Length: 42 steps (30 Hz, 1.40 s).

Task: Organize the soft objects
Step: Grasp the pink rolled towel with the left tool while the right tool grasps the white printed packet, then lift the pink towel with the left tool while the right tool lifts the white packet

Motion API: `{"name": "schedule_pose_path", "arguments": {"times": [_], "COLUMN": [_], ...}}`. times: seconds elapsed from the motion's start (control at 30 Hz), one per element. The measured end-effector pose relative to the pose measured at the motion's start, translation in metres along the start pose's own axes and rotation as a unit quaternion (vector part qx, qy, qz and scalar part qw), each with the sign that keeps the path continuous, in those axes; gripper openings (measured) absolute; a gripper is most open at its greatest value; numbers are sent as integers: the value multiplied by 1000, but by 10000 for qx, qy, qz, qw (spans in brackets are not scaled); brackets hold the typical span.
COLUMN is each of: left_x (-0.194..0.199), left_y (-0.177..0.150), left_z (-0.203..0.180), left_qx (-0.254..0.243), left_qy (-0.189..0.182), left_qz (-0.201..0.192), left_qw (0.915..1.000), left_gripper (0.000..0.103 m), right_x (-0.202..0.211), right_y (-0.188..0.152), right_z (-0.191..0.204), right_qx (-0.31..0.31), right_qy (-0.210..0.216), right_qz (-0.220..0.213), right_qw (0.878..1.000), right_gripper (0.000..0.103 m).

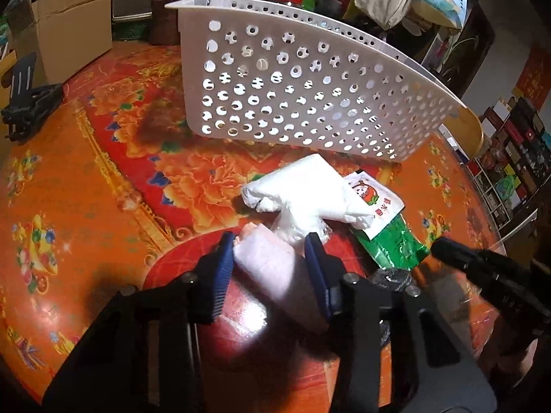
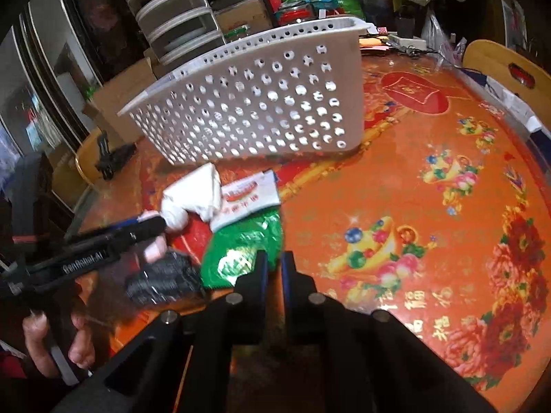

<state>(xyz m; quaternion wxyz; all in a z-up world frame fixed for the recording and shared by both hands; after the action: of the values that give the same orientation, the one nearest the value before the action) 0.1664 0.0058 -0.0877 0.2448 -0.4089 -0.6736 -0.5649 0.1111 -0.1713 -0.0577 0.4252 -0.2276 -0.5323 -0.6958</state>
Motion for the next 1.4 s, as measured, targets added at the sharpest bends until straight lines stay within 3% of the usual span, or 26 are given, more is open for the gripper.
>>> {"name": "schedule_pose_path", "arguments": {"times": [0.07,0.13,0.2,0.27,0.57,0.73,0.83,0.9,0.97,1.23,1.4], "left_x": [2,4,6,7,8,8,8,8,8,10,21], "left_y": [0,1,0,0,-3,-3,-3,-4,-4,-5,-2], "left_z": [3,5,8,11,25,28,28,28,28,29,26], "left_qx": [-20,-17,-12,-12,107,162,175,182,190,214,183], "left_qy": [-7,-53,-87,-135,-296,-357,-379,-392,-400,-403,-445], "left_qz": [-21,-29,-44,-52,-60,-59,-60,-57,-54,-77,-217], "left_qw": [10000,10000,10000,9999,9995,9992,9991,9990,9990,9989,9986], "left_gripper": [36,35,35,34,34,34,34,34,34,34,28], "right_x": [-1,-4,-9,-15,-54,-68,-71,-75,-79,-47,-19], "right_y": [6,13,21,30,55,56,55,54,51,56,60], "right_z": [1,1,3,6,10,15,18,23,26,36,44], "right_qx": [-51,-109,-68,-21,-104,-83,-87,-69,-105,381,554], "right_qy": [49,29,-18,-82,9,133,272,401,554,188,45], "right_qz": [-19,-13,39,9,499,698,765,854,911,127,-223], "right_qw": [10000,9999,10000,10000,9987,9974,9967,9955,9942,9990,9982], "right_gripper": [12,25,55,65,65,59,41,15,7,3,1]}}
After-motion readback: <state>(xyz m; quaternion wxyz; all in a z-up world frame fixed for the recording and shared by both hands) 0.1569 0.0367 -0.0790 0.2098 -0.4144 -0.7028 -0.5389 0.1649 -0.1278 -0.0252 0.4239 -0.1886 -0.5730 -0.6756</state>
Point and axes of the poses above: each gripper's, at about its wrist camera, not at the fingertips, and x roughly against the way its jaws point, z to its left, y to its top, the point moved 6 cm from there along -x, roughly the way its jaws point, and after that the axes turned 2 degrees about z, right-handed, at the moved point
